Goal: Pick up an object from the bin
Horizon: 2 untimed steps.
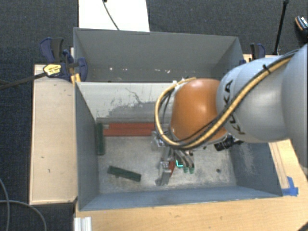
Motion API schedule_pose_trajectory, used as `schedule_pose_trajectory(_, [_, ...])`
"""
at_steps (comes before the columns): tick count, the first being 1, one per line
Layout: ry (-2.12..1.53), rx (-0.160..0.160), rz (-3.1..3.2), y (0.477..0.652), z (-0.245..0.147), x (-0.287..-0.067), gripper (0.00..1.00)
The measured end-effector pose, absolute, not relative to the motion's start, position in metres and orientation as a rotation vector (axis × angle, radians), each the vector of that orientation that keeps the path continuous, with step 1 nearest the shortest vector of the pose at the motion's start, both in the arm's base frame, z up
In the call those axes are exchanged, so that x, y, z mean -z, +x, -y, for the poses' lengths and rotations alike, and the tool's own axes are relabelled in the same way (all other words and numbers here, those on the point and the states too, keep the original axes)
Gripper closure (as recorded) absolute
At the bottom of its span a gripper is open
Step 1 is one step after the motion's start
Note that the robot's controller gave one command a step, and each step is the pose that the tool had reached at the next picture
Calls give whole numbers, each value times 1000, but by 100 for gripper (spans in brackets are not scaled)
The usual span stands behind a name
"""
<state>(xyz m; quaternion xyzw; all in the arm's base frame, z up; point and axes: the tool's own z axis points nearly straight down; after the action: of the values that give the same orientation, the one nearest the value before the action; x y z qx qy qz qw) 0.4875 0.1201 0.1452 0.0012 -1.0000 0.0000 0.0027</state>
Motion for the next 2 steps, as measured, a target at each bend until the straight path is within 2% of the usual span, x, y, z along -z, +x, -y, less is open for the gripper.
schedule_pose_trajectory(1, [783,-2,3040,533,-59,-69,0])
schedule_pose_trajectory(2, [1039,0,2971,523,-58,-101,0])
